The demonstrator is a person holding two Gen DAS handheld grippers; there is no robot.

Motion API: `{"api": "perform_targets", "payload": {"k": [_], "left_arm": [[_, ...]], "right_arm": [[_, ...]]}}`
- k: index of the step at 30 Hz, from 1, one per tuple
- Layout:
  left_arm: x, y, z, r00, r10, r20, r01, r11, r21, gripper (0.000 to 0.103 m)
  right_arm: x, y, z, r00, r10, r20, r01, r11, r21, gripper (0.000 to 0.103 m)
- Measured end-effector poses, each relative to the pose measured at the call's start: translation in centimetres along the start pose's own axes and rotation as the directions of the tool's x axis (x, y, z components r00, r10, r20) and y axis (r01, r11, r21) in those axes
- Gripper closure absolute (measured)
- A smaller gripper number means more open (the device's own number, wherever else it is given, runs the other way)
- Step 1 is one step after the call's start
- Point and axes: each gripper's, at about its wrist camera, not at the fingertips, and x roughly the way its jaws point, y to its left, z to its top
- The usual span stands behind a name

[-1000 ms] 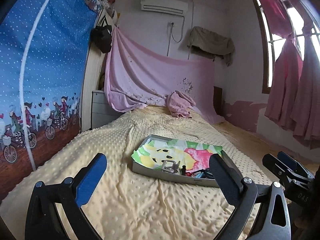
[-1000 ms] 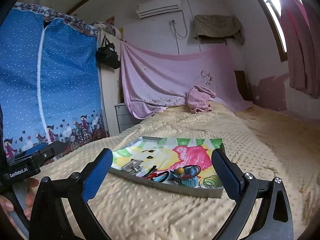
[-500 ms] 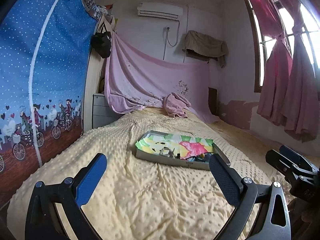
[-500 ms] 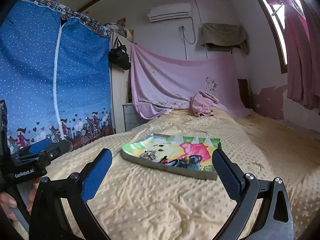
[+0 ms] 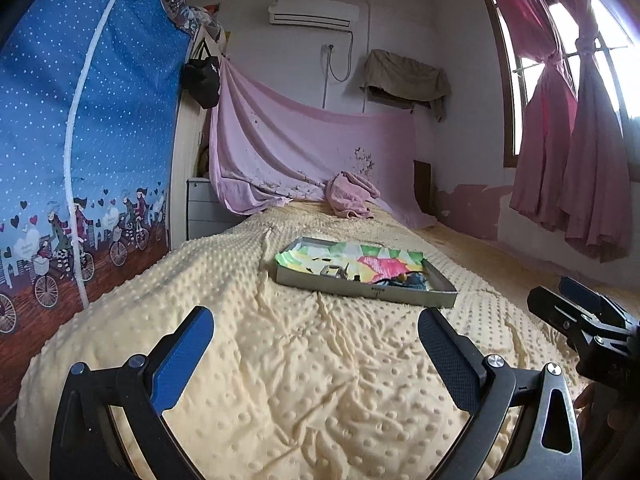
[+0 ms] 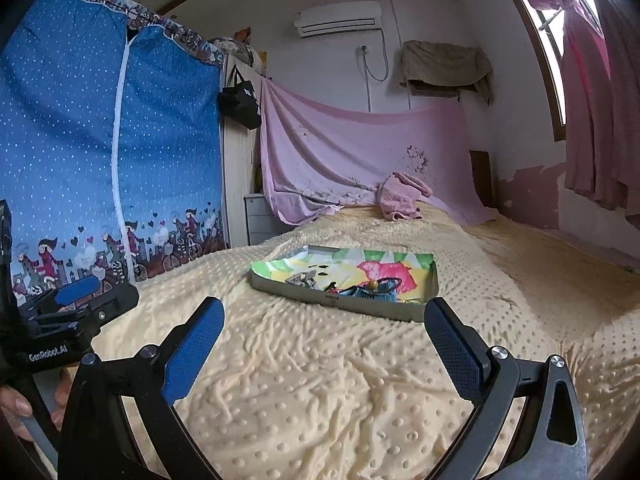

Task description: Organize jewelry

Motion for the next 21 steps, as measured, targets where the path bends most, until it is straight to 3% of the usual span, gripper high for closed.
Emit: {"api": "perform_targets", "payload": {"k": [21], "left_arm": [[0.9, -0.7, -1.4, 0.999, 0.017, -0.033, -0.015, 0.999, 0.042, 0.000]], "right_arm": [[1.4, -0.8, -2.3, 0.997, -0.008, -0.072, 0.008, 1.000, 0.010, 0.005]]}}
